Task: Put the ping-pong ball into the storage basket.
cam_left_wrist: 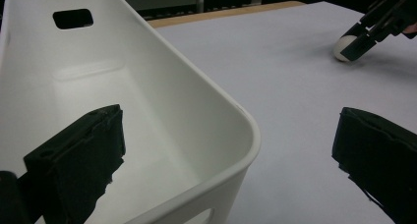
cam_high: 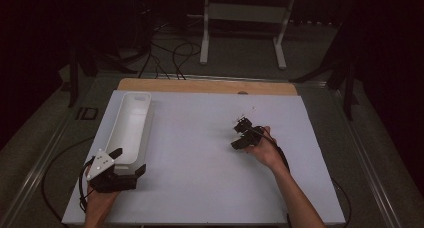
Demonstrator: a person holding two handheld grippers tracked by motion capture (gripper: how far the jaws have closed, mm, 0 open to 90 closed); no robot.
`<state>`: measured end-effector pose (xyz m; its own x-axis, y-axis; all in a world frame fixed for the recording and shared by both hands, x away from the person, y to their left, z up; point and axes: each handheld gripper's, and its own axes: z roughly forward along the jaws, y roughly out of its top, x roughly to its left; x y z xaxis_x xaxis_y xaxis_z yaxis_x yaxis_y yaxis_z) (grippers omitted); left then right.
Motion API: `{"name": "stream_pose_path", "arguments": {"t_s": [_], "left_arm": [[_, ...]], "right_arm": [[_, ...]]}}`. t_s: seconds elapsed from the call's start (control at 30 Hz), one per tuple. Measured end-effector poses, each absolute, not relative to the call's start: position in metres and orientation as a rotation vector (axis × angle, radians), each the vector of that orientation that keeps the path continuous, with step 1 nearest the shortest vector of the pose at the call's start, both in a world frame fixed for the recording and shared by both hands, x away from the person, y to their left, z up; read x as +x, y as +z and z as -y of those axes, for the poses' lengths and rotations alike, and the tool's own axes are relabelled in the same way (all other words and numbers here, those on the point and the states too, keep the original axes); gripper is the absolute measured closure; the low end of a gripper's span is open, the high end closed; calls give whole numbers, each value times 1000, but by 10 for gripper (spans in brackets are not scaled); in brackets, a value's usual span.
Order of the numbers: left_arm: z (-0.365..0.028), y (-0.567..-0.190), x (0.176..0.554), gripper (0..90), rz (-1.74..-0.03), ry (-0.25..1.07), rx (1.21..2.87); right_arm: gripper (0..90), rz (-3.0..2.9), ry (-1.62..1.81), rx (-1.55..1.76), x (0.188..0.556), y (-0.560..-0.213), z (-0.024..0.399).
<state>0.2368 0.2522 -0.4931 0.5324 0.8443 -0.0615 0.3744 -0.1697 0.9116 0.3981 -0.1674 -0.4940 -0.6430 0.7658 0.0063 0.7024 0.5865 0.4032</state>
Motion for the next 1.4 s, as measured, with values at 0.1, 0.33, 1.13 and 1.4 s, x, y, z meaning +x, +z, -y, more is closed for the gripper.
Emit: {"name": "stream_pose_path", "arguments": {"t_s": [0.1, 0.33, 1.13, 1.4], "left_arm": [[-252, -493, 237, 1, -1019, 583, 1765], [-252, -493, 237, 1, -1020, 583, 1766], [-252, -493, 237, 1, -1021, 581, 1765], [-252, -493, 237, 1, -1020, 582, 1766]], "right_arm": [[507, -2634, 545, 1235, 397, -493, 167], [508, -2626, 554, 1228, 394, -487, 168], [509, -2613, 527, 1229, 394, -461, 167], [509, -2613, 535, 1218, 395, -455, 163]]}}
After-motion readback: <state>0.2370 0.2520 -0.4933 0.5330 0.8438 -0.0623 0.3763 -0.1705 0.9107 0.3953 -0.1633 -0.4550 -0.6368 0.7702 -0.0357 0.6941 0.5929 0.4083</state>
